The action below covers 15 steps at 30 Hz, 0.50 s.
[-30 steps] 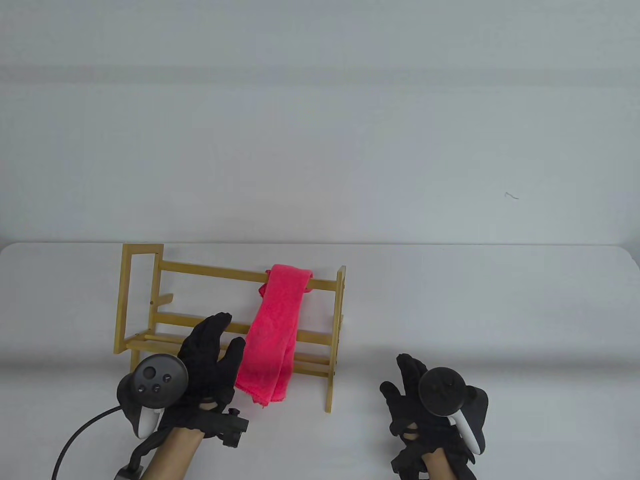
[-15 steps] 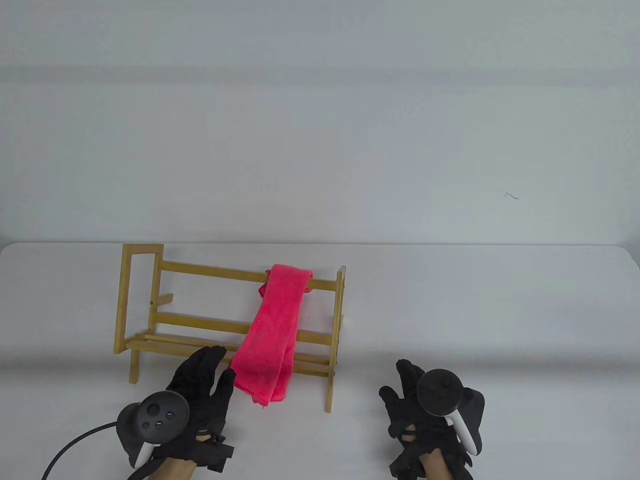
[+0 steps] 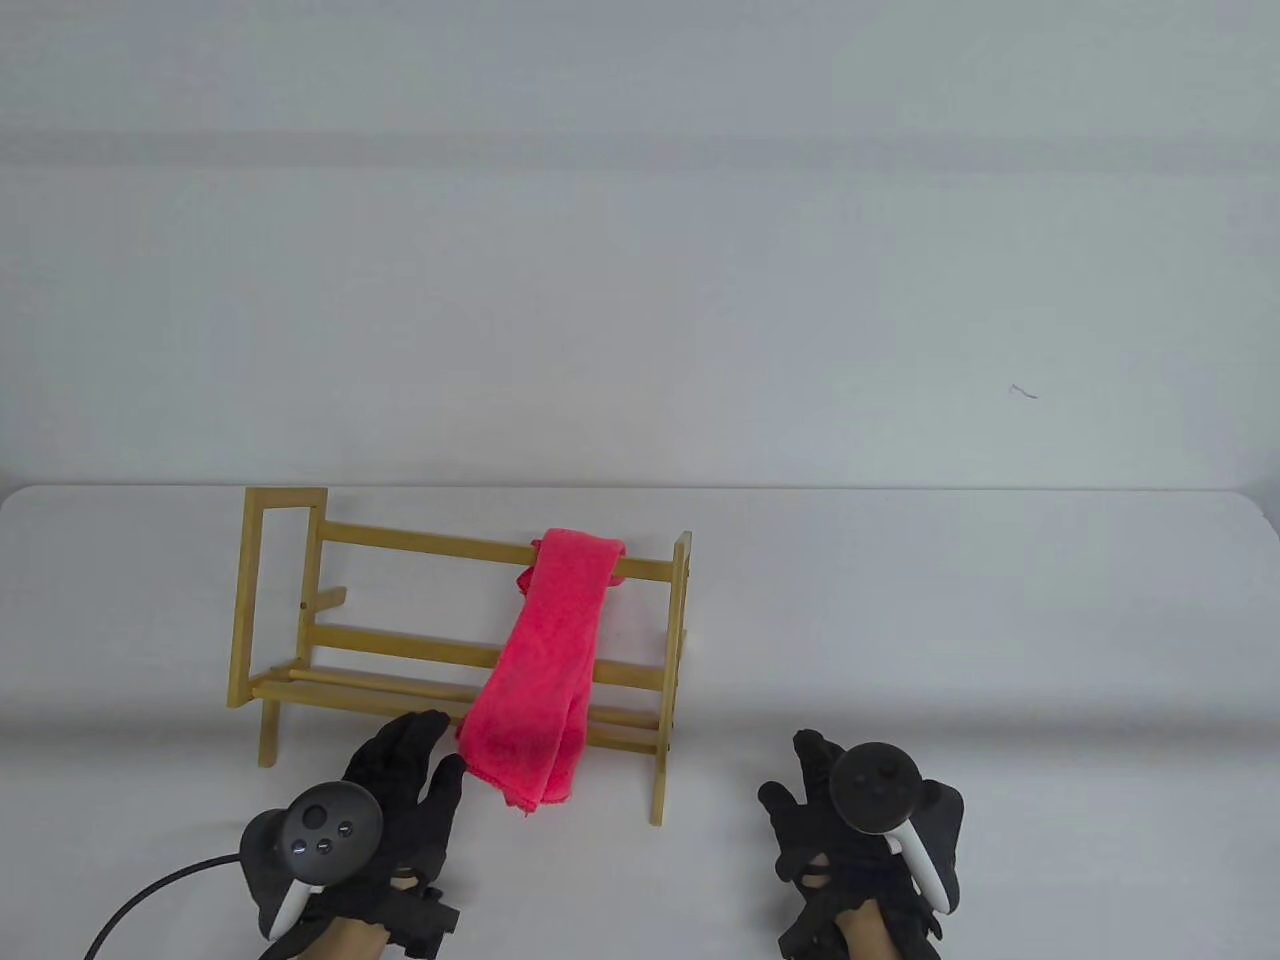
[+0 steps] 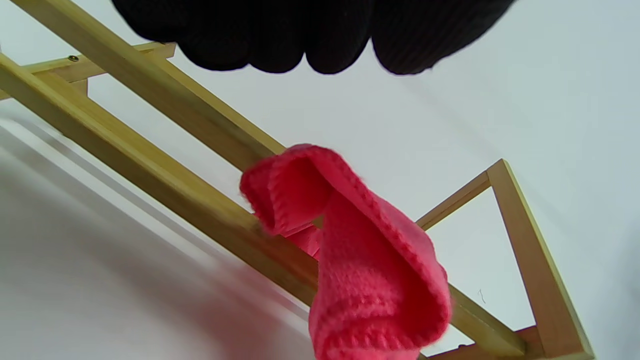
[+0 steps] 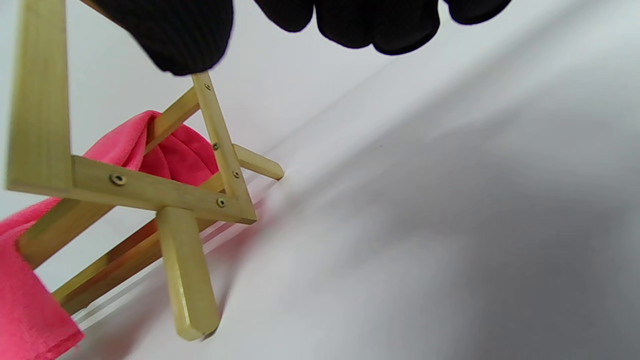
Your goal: Hang square towel on book rack
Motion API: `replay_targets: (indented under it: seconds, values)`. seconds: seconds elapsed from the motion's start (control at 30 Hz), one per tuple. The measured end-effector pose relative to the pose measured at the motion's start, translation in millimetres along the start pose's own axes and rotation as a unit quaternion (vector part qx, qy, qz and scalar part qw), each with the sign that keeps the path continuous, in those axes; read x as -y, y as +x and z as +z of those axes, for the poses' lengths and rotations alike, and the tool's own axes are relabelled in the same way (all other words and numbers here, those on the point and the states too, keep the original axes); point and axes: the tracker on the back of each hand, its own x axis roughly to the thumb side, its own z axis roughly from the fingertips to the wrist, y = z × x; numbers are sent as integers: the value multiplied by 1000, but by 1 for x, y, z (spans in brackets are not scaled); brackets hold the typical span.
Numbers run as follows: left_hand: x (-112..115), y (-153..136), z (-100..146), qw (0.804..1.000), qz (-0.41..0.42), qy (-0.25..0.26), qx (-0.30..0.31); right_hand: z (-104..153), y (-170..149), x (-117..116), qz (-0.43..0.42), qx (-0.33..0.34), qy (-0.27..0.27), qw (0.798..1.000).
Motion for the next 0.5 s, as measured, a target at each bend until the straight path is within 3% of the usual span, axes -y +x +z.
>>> replay_targets:
  seconds: [0.5]
  values:
    - [3, -12, -2, 999, 18, -18, -31, -1, 0, -3, 6, -3, 9, 1000]
